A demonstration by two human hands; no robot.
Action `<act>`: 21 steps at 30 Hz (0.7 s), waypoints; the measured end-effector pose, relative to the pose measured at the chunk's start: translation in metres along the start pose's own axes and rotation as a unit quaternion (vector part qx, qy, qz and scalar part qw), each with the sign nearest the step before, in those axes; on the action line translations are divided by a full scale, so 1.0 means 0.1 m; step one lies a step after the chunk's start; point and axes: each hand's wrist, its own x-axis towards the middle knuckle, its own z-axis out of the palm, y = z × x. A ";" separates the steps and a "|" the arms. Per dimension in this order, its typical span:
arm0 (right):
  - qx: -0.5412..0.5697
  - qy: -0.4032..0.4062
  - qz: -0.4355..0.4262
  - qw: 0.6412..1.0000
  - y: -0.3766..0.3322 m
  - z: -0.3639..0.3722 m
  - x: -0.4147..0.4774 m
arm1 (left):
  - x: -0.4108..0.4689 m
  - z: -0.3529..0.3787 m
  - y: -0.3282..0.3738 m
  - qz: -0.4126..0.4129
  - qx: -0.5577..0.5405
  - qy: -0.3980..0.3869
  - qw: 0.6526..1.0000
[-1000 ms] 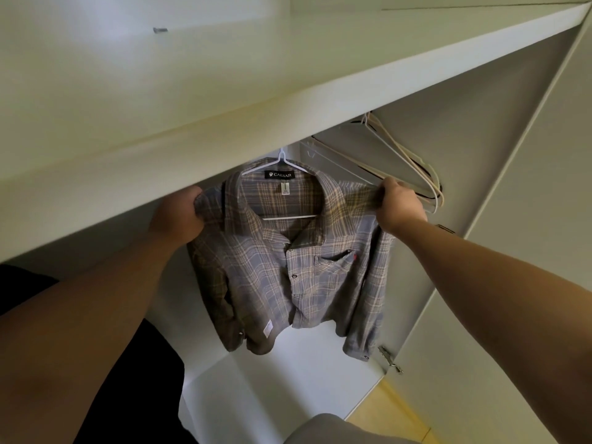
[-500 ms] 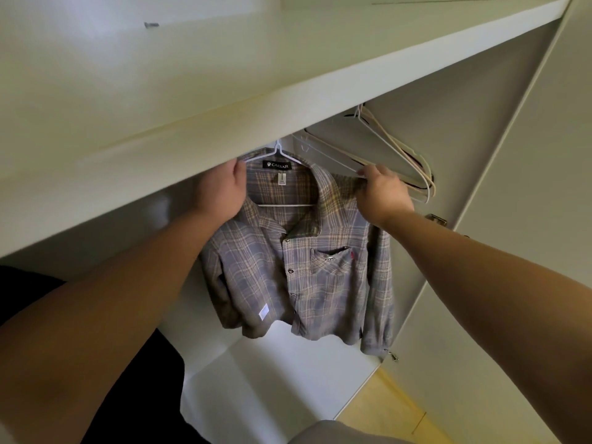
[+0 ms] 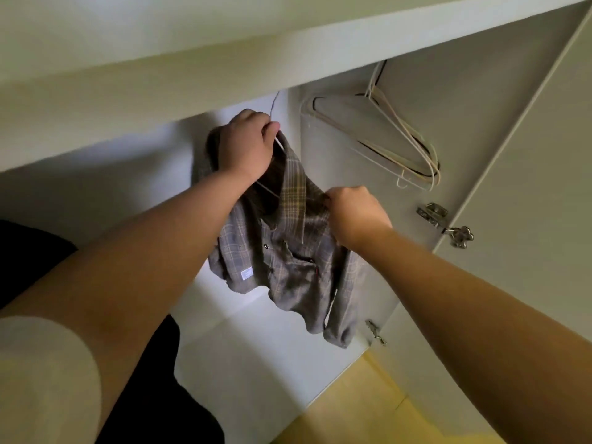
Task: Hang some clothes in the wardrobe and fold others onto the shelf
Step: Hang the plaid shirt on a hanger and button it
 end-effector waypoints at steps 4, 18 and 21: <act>0.020 -0.026 -0.041 0.999 -0.25 0.00 -0.15 | -0.16 -0.17 -0.01 -0.086 -0.011 0.006 0.996; 0.135 -0.086 -0.209 0.965 -1.28 0.06 -0.78 | -0.99 -1.20 -0.59 -0.260 0.019 0.055 0.964; 0.135 -0.098 -0.249 0.954 -1.44 0.11 -0.90 | -1.12 -1.34 -0.66 -0.264 0.043 0.060 0.962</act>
